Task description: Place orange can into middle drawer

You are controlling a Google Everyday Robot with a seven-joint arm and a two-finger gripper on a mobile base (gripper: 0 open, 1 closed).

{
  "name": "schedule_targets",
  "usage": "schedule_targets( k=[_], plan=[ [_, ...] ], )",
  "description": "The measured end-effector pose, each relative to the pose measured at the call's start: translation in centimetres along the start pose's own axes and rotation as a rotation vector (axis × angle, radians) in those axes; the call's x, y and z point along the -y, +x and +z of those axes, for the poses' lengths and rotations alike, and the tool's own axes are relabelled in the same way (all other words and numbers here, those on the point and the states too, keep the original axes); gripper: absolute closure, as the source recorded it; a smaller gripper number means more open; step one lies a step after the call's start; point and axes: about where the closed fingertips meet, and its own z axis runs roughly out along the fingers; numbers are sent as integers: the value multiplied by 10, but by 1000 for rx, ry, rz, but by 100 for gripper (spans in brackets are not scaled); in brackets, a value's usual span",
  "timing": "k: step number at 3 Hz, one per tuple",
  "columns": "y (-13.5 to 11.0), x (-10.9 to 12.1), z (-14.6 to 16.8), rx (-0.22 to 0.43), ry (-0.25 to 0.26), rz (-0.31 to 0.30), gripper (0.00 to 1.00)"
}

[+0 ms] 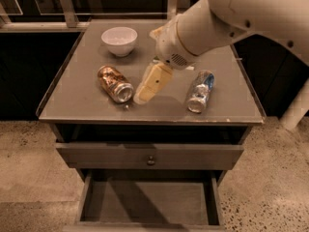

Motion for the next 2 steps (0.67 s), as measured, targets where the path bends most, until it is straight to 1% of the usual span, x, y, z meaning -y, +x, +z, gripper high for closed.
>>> schedule_targets(
  k=[1, 2],
  plan=[
    [-1, 0, 1, 3, 1, 1, 0],
    [1, -4, -5, -10, 27, 22, 0]
  ],
)
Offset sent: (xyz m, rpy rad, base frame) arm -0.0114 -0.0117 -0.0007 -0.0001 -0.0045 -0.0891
